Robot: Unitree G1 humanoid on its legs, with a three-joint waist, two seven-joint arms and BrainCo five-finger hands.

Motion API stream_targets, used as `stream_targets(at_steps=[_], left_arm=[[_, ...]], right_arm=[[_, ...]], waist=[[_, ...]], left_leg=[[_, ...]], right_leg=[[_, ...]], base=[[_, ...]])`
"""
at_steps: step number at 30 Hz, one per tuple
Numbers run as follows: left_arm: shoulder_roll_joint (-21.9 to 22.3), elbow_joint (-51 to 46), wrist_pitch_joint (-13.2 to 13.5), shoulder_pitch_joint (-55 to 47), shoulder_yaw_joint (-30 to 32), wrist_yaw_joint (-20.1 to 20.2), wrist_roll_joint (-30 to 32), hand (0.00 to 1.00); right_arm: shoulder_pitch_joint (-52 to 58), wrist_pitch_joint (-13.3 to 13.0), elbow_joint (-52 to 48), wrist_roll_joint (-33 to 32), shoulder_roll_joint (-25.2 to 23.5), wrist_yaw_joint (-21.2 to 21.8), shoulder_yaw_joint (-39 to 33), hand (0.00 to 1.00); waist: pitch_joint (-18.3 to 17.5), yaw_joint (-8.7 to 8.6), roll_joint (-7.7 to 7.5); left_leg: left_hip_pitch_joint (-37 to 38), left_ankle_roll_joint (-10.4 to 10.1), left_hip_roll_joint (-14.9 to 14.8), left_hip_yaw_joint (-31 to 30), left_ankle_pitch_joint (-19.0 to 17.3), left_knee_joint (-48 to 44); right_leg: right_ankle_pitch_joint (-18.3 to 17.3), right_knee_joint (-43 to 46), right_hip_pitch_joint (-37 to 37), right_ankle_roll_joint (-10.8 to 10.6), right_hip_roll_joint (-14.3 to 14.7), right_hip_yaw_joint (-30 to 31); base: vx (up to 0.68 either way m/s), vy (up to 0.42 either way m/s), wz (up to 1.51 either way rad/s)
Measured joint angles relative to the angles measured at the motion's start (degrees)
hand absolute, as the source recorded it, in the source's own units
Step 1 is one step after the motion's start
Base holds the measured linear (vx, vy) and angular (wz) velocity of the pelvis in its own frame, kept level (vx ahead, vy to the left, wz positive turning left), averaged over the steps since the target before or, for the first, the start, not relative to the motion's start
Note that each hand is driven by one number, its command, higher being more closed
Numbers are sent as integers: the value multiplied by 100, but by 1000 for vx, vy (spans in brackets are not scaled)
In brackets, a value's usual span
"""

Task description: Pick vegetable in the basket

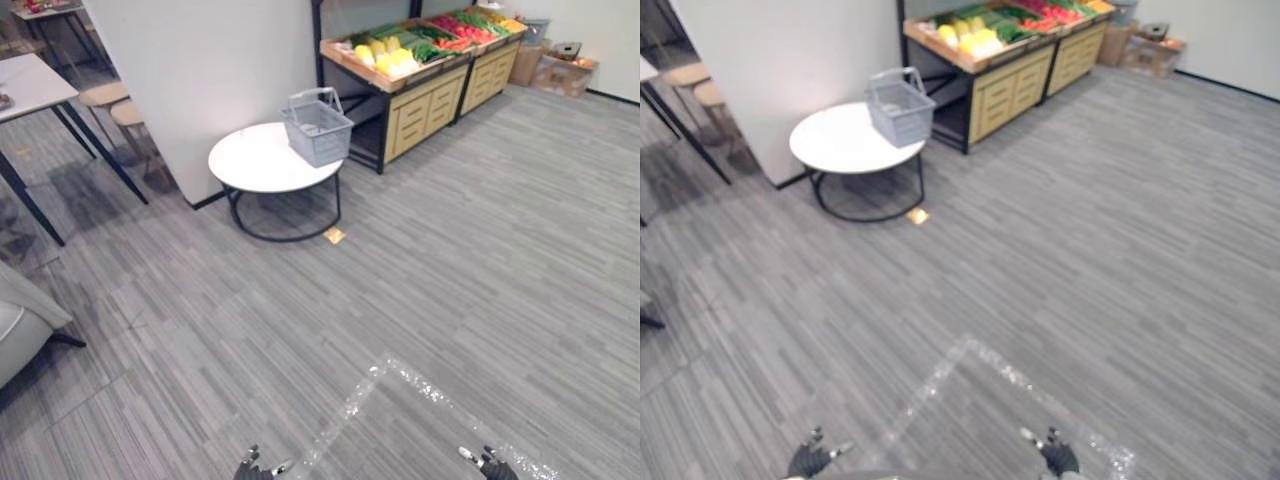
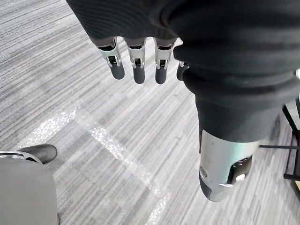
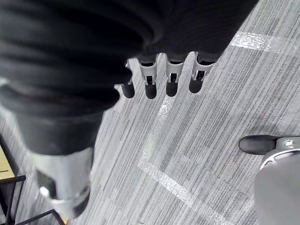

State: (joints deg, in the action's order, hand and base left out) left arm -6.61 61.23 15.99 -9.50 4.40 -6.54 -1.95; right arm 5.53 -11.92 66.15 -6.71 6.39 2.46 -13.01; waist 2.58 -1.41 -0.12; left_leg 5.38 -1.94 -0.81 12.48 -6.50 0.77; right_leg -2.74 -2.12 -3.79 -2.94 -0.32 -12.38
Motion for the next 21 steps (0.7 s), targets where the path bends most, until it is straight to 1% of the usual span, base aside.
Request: stream_targets(at_steps=[1,2,3,4,5,6,7,8,9,10,11,12,13,14,15,16,17,18,19,20,21], left_arm=[[19,-13,-9,91,-2,-15,-20,0],[20,-60,-21,140,-4,-16,-28,0],[16,-82,-29,139,-1,-16,-46,0],[11,-97,-37,141,16,-17,-197,0],[17,-121,-43,145,41,-21,-233,0],[14,-261,-46,121,46,-26,-248,0],[14,-396,-47,87,48,-18,-323,0],[16,-480,-50,61,50,-14,-416,0],[27,-610,-51,18,57,-13,-467,0],[46,-656,-57,2,56,-8,-470,0],[57,-652,-69,-21,57,-7,-472,0],[90,-659,-88,-42,59,-6,-474,0],[109,-678,-101,-38,73,-12,-515,0],[127,-697,-104,-34,74,-14,-647,0],[153,-714,-103,-43,85,-20,-689,0],[161,-717,-103,-48,86,-20,-689,0],[180,-725,-102,-116,83,-20,-691,0],[190,-724,-101,-153,83,-20,-691,0],[199,-721,-105,-194,71,-22,-691,0],[229,-715,-107,-201,36,-21,-691,0],[239,-713,-109,-204,34,-22,-690,0]], right_arm=[[-59,44,29,8,0,-51,-128,0],[-125,68,30,15,-2,-67,-240,0],[-146,76,30,16,-2,-71,-274,0],[-151,80,50,18,-4,-81,-317,0],[-154,87,69,19,-4,-87,-348,0],[-152,100,76,18,-1,-112,-361,0],[-147,114,93,17,-5,-155,-346,0],[-160,117,117,17,-3,-187,-324,0],[-175,117,118,18,38,-226,-223,0],[-184,118,112,19,77,-246,-140,0],[-200,119,109,19,92,-272,-92,0],[-238,120,100,18,135,-289,17,0],[-356,123,98,16,165,-311,114,0],[-484,121,75,9,179,-327,187,0],[-559,121,10,5,197,-328,260,0],[-612,110,-34,2,203,-330,301,0],[-770,68,-125,-4,206,-334,482,0],[-820,50,-165,-4,205,-334,533,0],[-852,2,-285,-5,205,-342,670,0],[-871,-22,-304,-4,227,-354,801,0],[-876,-23,-299,-5,229,-354,821,0]], waist=[[103,2,42],[232,4,48],[266,1,37],[311,-1,-25],[358,-3,-38],[461,3,-16],[538,21,1],[569,31,16],[680,83,49],[726,151,137],[742,176,169],[751,182,197],[762,204,214],[764,272,214],[765,355,211],[765,392,211],[764,407,217],[766,418,229],[777,462,282],[793,545,350],[798,573,364]], left_leg=[[-118,-4,-35,-64,3,-101],[-168,-35,-52,-75,24,-136],[-213,-38,-50,-77,24,-177],[-349,-106,-31,-82,-62,-417],[-462,-157,-58,-85,-173,-658],[-737,-233,-192,-53,-409,-1323],[-1101,-241,-333,-43,-529,-2183],[-1359,-235,-423,-42,-527,-2765],[-1846,-141,-635,-44,-411,-3827],[-2160,-56,-827,-58,-388,-4617],[-2270,-66,-874,-78,-400,-4854],[-2431,-104,-845,-148,-424,-5014],[-2620,-141,-740,-294,-441,-4876],[-2749,-168,-612,-394,-420,-4393],[-2772,-163,-547,-396,-407,-3843],[-2773,-162,-515,-396,-352,-3439],[-2769,-185,-456,-401,1,-2198],[-2764,-202,-464,-419,218,-1674],[-2758,-314,-507,-566,611,-735],[-2844,-365,-684,-610,714,-271],[-2850,-365,-719,-633,714,-269]], right_leg=[[-32,233,159,37,-4,-60],[-130,514,324,97,-27,-139],[-211,630,391,115,-53,-174],[-379,786,481,209,-126,-231],[-454,833,490,247,-144,-281],[-604,909,468,297,-127,-331],[-668,943,428,346,-86,-345],[-678,943,373,362,-69,-359],[-693,940,260,387,-23,-370],[-716,938,155,416,18,-352],[-738,937,93,407,18,-324],[-762,929,17,382,-18,-293],[-785,918,-10,351,-102,-268],[-804,885,-14,320,-203,-205],[-807,839,-19,315,-264,-117],[-812,799,-25,307,-304,-87],[-855,705,-47,236,-386,-28],[-883,676,-59,189,-402,4],[-931,600,-146,109,-404,32],[-1095,591,-305,-131,-404,98],[-1141,590,-362,-180,-404,127]], base=[[-74,-24,18],[-97,-33,15],[-94,-48,12],[-64,-56,16],[-87,-87,26],[-100,-104,26],[-102,-110,21],[-48,-95,5],[1,-40,-11],[39,-4,-17],[79,49,-13],[128,81,-7],[172,124,-8],[213,165,-17],[206,158,-21],[256,190,-26],[231,172,-20],[334,245,-20],[497,352,-19],[542,383,-19],[622,438,-27]])
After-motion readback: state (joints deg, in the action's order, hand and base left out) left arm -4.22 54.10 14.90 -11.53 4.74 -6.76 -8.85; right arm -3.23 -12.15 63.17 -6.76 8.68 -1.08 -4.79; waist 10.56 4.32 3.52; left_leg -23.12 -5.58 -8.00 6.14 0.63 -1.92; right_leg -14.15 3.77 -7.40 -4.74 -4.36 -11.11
